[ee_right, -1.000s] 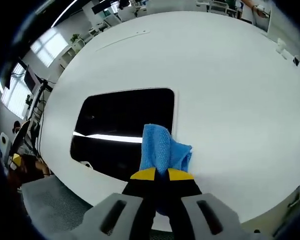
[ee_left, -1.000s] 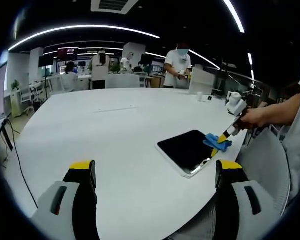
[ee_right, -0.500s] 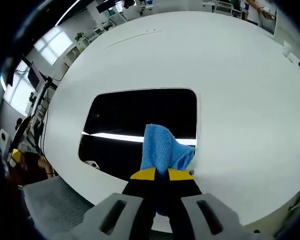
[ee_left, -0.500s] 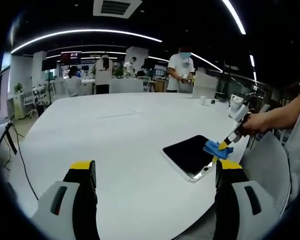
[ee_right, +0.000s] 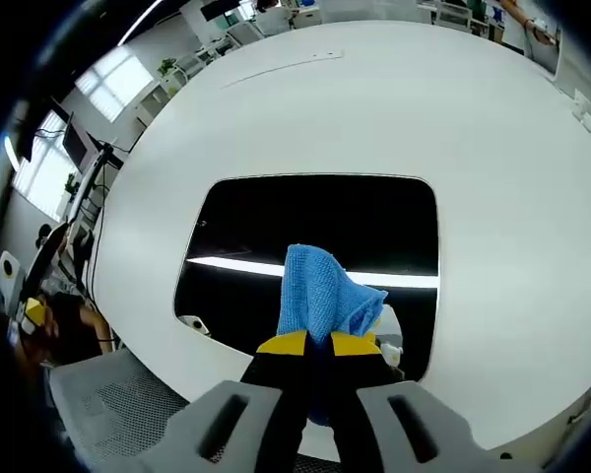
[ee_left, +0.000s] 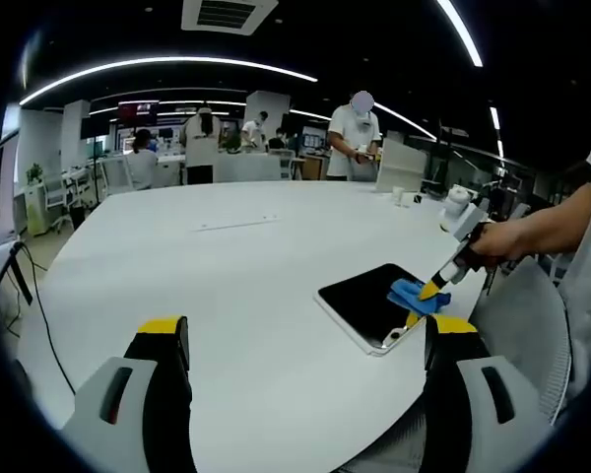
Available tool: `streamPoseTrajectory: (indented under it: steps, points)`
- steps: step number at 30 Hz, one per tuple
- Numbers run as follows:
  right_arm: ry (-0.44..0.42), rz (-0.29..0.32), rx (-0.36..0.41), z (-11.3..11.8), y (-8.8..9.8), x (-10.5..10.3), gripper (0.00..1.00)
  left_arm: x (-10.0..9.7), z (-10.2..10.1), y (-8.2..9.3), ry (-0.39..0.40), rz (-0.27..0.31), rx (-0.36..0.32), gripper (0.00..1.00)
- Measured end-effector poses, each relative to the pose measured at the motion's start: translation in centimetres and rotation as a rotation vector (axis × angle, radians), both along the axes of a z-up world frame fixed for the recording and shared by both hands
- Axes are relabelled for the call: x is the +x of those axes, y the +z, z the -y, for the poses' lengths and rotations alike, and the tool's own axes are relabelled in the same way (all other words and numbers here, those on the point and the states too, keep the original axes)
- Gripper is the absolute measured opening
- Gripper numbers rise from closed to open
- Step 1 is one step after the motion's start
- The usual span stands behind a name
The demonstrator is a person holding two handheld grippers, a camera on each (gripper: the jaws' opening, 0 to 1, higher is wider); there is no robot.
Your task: Wipe the mirror surface with the cleaning cloth until all visible marks leave the cleaned area.
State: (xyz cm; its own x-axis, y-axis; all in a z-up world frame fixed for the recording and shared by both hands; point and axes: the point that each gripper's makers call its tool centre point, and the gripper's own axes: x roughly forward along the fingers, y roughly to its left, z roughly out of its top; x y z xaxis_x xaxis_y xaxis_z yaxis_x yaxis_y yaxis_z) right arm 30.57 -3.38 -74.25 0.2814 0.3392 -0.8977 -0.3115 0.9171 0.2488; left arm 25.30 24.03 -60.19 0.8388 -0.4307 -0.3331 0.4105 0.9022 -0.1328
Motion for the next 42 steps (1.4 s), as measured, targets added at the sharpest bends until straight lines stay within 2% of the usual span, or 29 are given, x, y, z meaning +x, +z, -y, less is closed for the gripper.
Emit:
streamPoseTrajectory:
  steps: [6, 21, 34, 39, 42]
  points:
    - [0.007, -0.011, 0.022, -1.7, 0.1, -0.2, 0.01, -0.1, 0.0, -0.1, 0.003, -0.003, -0.001, 0.99]
    - [0.05, -0.002, 0.009, -5.0, 0.4, -0.7, 0.01, 0.3, 0.0, 0.3, -0.02, 0.002, 0.001, 0.99]
    - [0.1, 0.046, -0.015, -7.6, 0.4, -0.7, 0.01, -0.6, 0.4, -0.3, -0.022, -0.007, -0.022, 0.99]
    - [0.089, 0.026, 0.002, -9.0, 0.6, -1.1, 0.01, -0.9, 0.3, -0.3, -0.017, -0.008, -0.024, 0.99]
    - [0.113, 0.029, -0.002, -9.7, 0.7, -1.4, 0.01, -0.9, 0.2, -0.3, -0.013, -0.005, -0.025, 0.99]
